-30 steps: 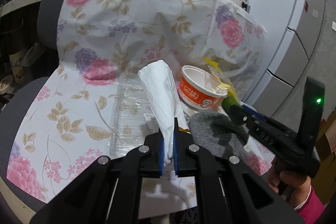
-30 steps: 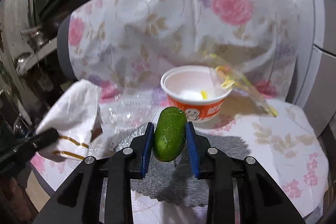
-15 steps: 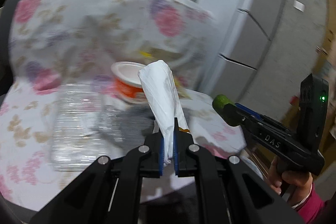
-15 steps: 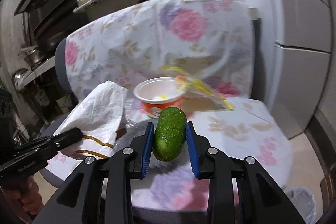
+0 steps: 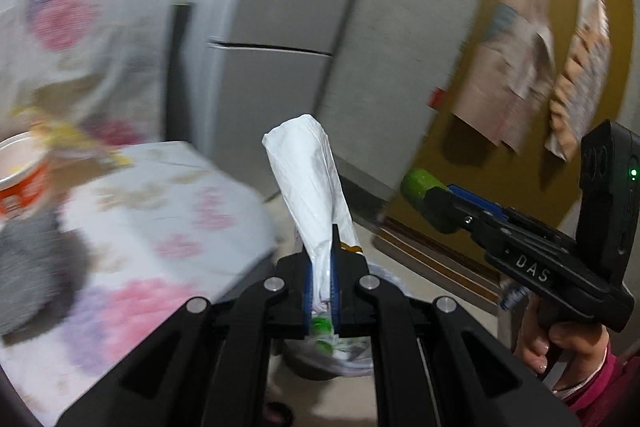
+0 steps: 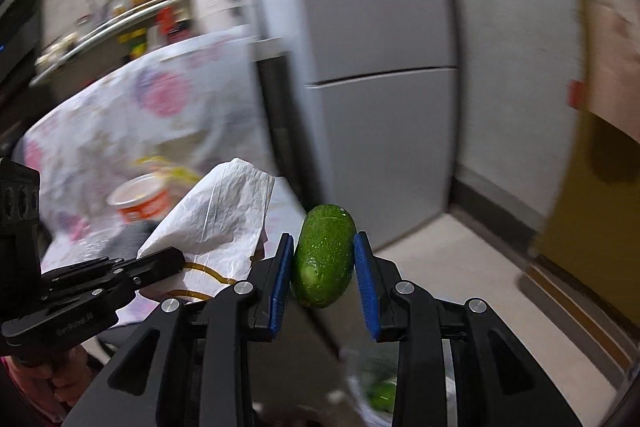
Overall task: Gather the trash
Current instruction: 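Carry paper bag and lime to the bin and open both tools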
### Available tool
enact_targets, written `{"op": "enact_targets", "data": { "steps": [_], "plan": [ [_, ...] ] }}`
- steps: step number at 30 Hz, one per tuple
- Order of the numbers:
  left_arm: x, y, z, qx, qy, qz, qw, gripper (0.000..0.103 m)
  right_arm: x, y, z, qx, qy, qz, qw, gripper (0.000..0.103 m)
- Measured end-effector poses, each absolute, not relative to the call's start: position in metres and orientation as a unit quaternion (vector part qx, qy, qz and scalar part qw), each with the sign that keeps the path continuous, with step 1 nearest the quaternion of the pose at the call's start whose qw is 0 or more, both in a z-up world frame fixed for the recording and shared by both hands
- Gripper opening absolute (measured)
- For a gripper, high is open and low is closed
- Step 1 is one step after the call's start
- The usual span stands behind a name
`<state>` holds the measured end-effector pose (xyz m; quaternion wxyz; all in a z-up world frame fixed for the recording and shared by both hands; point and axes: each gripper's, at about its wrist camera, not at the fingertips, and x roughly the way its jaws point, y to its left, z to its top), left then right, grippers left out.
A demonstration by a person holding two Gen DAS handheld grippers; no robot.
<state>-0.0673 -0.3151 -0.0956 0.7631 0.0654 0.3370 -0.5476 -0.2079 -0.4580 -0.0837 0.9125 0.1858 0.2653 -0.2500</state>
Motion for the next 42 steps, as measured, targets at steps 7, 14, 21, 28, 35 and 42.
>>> {"op": "enact_targets", "data": {
  "steps": [7,14,21,28,35,42],
  "plan": [
    [-0.117,-0.379,-0.128,0.126,0.336,-0.594,0.720,0.005,-0.265,-0.494,-0.125,0.213,0.289,-0.317,0.878,0.032],
    [-0.123,-0.415,-0.162,0.153,0.373,-0.592,0.698,0.005,-0.269,-0.523,-0.167,0.253,0.311,-0.324,0.857,0.032],
    [-0.118,-0.431,-0.177,0.152,0.402,-0.586,0.687,0.014,-0.263,-0.535,-0.193,0.270,0.326,-0.323,0.846,0.035],
    [-0.108,-0.431,-0.178,0.135,0.412,-0.580,0.689,0.034,-0.271,-0.540,-0.177,0.256,0.311,-0.344,0.848,0.035],
    [-0.093,-0.402,-0.157,0.130,0.387,-0.559,0.722,0.034,-0.269,-0.528,-0.142,0.237,0.280,-0.343,0.865,0.035],
    [-0.072,-0.346,-0.125,0.135,0.354,-0.507,0.774,0.034,-0.244,-0.493,-0.095,0.211,0.232,-0.310,0.898,0.035]
  ]
}}
